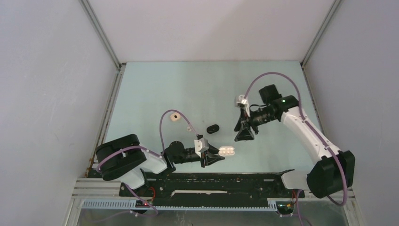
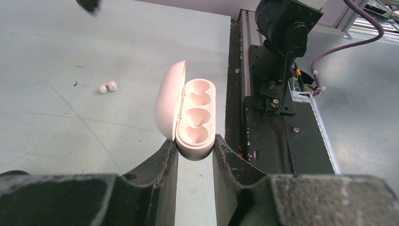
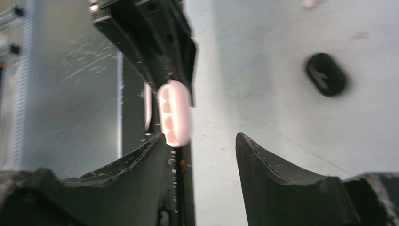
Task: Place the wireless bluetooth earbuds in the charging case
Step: Open the charging case, then pick up the earbud from the center of the board.
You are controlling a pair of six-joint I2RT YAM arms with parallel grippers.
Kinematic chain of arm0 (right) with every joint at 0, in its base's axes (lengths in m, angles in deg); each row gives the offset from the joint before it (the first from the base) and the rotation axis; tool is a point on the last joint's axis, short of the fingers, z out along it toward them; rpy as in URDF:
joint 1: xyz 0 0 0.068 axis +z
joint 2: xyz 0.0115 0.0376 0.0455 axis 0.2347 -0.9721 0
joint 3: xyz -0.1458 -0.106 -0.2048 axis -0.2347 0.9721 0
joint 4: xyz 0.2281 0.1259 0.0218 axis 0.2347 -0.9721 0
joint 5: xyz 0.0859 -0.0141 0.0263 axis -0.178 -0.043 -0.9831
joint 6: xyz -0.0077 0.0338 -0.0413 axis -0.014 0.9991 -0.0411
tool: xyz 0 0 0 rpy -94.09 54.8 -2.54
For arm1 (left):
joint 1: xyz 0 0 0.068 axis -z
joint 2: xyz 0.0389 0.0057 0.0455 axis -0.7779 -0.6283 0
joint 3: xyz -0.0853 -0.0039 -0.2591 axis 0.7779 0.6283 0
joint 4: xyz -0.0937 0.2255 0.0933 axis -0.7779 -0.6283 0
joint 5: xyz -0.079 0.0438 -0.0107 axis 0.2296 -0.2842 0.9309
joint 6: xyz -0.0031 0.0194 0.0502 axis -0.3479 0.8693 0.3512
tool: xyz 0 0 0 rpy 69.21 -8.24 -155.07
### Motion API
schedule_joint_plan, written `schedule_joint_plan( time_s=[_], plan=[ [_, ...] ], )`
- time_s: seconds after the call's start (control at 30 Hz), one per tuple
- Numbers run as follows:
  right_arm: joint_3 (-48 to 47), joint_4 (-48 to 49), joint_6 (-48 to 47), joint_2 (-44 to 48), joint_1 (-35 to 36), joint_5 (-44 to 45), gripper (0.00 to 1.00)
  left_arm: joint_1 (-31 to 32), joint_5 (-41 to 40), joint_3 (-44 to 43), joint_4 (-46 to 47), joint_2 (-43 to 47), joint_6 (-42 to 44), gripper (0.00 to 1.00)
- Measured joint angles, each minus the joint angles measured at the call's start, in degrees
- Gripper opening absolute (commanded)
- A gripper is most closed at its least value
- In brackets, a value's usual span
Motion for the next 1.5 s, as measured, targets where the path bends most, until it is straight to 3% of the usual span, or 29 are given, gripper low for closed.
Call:
schedule_joint_plan(
  time_s=[0.07,0.17,0.23,0.33,0.37,0.57,0.87,1.5],
  plan=[
    [0.0,1.6,1.3,2.2,-4.7,-0.2,0.70,0.0,-0.5,0.1,0.0,0.2,0.0,0.00],
    [1.9,9.4,6.4,7.8,-12.3,2.3,0.68,-0.2,-1.1,0.7,-0.2,1.4,0.0,0.00],
    [4.0,15.2,10.7,11.3,-14.8,7.3,0.56,-0.4,-1.5,1.2,-0.4,2.6,-0.1,0.00],
    [5.1,19.9,14.2,11.3,-15.0,15.1,0.30,-0.6,-2.4,1.6,-0.8,4.4,0.0,0.00],
    [5.1,21.0,14.9,10.1,-14.9,17.3,0.28,-0.7,-2.7,1.7,-0.9,5.0,-0.1,0.00],
    [5.4,23.5,20.0,-3.5,-15.4,28.0,0.27,-0.9,-4.3,2.7,-2.6,9.0,0.0,0.00],
    [5.0,21.2,23.3,-19.2,-18.7,33.0,0.28,-1.0,-5.2,3.7,-6.2,13.4,0.4,0.00],
    [2.7,19.5,23.5,-25.2,-15.9,35.3,0.32,-1.1,-5.5,3.7,-9.2,14.4,1.1,0.00]
  ],
)
